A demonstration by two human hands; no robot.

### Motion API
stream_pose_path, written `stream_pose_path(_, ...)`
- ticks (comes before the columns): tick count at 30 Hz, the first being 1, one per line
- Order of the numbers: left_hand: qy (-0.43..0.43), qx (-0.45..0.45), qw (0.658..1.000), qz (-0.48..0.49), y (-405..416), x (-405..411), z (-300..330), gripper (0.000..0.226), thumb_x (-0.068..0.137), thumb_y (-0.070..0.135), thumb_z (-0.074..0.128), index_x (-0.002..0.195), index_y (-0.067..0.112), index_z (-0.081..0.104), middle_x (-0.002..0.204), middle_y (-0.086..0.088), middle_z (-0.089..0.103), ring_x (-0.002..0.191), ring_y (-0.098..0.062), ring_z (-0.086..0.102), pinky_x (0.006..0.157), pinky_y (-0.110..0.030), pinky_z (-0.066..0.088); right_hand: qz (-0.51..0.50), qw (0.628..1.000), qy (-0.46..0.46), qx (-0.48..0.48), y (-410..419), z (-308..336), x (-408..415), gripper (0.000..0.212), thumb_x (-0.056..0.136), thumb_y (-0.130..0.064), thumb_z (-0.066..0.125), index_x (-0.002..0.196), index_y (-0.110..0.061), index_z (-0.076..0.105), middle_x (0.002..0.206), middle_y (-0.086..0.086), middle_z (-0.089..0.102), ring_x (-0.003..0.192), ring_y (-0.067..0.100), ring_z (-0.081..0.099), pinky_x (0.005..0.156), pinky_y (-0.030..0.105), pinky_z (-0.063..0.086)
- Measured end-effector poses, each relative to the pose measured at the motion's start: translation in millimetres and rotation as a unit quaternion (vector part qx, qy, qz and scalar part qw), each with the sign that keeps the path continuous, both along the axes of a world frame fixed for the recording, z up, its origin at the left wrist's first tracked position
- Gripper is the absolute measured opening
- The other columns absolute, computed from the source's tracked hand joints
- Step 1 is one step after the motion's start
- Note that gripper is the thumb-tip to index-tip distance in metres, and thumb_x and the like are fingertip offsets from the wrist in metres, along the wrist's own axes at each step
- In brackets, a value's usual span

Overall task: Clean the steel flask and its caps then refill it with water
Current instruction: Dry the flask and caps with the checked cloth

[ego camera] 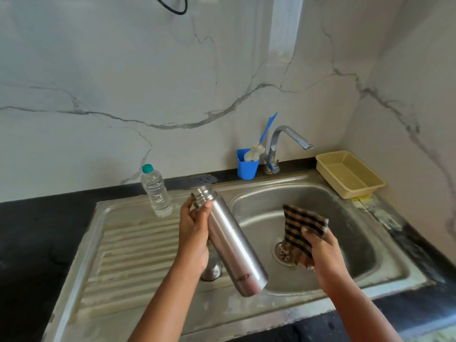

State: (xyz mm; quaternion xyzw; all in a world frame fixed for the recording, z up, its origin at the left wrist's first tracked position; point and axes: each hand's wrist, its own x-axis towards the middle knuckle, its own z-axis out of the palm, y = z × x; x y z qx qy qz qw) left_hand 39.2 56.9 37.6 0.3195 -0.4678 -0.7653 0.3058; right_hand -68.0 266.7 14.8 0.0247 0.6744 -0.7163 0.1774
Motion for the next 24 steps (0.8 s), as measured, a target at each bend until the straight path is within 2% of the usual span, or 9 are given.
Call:
stream_pose_path(2,-0.007,-0.013,1.000,-0.018,11.8,-12.4,-7.4,0.043,0.084,0.036,0.073,0.119,0.021,0.051,0.106,-0.006,0.065,0.103,-0.022,0.060,0.097,-0.047,0.047,0.009,0.995,0.103,0.002,-6.0,16.1,-4.1,0.034,0.099,0.004,0.048,0.103,-0.024,0.068,0.097,-0.003,0.077,0.101,0.023,0.071,0.088,0.040,0.055)
stream_pose_path(4,-0.014,-0.024,0.998,-0.053,25.1,-22.7,-8.6,0.050,0.070,0.048,0.073,0.109,0.026,0.053,0.103,-0.006,0.064,0.098,-0.020,0.060,0.091,-0.042,0.050,0.031,0.963,0.266,0.031,-14.5,35.4,-5.2,0.043,0.095,0.011,0.050,0.107,-0.027,0.066,0.103,-0.013,0.074,0.107,0.017,0.068,0.089,0.029,0.052)
stream_pose_path(7,0.020,-0.005,0.993,-0.114,42.9,-34.4,-6.6,0.067,0.054,0.061,0.080,0.104,0.025,0.055,0.092,-0.003,0.068,0.080,-0.010,0.066,0.066,-0.028,0.054,0.072,0.823,0.550,0.123,-26.6,59.9,-4.3,0.050,0.088,0.009,0.050,0.120,-0.026,0.065,0.119,-0.011,0.067,0.113,0.013,0.060,0.094,0.028,0.046)
stream_pose_path(9,0.058,0.002,0.988,-0.143,50.3,-42.2,-7.3,0.076,0.052,0.062,0.085,0.107,0.019,0.055,0.091,-0.004,0.071,0.080,-0.012,0.067,0.065,-0.027,0.055,0.123,0.725,0.649,0.194,-31.8,68.9,-4.8,0.036,0.095,-0.008,0.051,0.123,-0.025,0.066,0.125,-0.006,0.063,0.114,0.017,0.056,0.091,0.031,0.043)
stream_pose_path(10,0.066,-0.001,0.986,-0.151,52.5,-44.6,-6.9,0.073,0.057,0.059,0.083,0.110,0.017,0.055,0.093,-0.007,0.072,0.084,-0.015,0.068,0.067,-0.029,0.055,0.130,0.704,0.663,0.219,-33.3,66.9,-6.1,0.033,0.096,-0.012,0.053,0.122,-0.025,0.067,0.126,-0.005,0.062,0.114,0.018,0.056,0.089,0.033,0.044)
stream_pose_path(14,0.098,0.006,0.984,-0.146,57.7,-52.4,-5.5,0.058,0.067,0.048,0.073,0.111,0.015,0.056,0.098,-0.010,0.071,0.091,-0.021,0.065,0.081,-0.038,0.052,0.068,0.794,0.575,0.185,-27.2,53.7,-15.1,0.048,0.084,-0.005,0.041,0.120,-0.021,0.068,0.120,-0.004,0.061,0.110,0.019,0.056,0.091,0.035,0.048)
stream_pose_path(19,0.130,0.026,0.975,-0.177,63.8,-60.8,-1.8,0.082,0.059,0.053,0.087,0.119,0.008,0.053,0.107,-0.018,0.071,0.098,-0.028,0.068,0.085,-0.040,0.056,0.125,0.724,0.655,0.177,-12.8,50.9,-20.4,0.031,0.097,-0.011,0.051,0.120,-0.019,0.069,0.127,0.000,0.058,0.113,0.023,0.053,0.096,0.031,0.044)
stream_pose_path(22,0.096,0.009,0.983,-0.157,68.2,-68.3,2.5,0.071,0.063,0.050,0.081,0.116,0.010,0.057,0.104,-0.014,0.071,0.096,-0.026,0.066,0.088,-0.044,0.052,0.095,0.806,0.568,0.134,-15.4,51.1,-32.1,0.052,0.084,0.000,0.041,0.121,-0.026,0.064,0.122,-0.011,0.057,0.113,0.017,0.056,0.094,0.036,0.050)
stream_pose_path(24,0.089,-0.007,0.984,-0.154,70.4,-73.7,4.4,0.054,0.071,0.048,0.072,0.112,0.014,0.063,0.107,-0.015,0.071,0.101,-0.029,0.065,0.092,-0.047,0.050,0.096,0.824,0.544,0.125,-14.9,49.9,-37.3,0.057,0.080,-0.001,0.037,0.125,-0.028,0.061,0.120,-0.011,0.056,0.113,0.017,0.058,0.092,0.040,0.052)
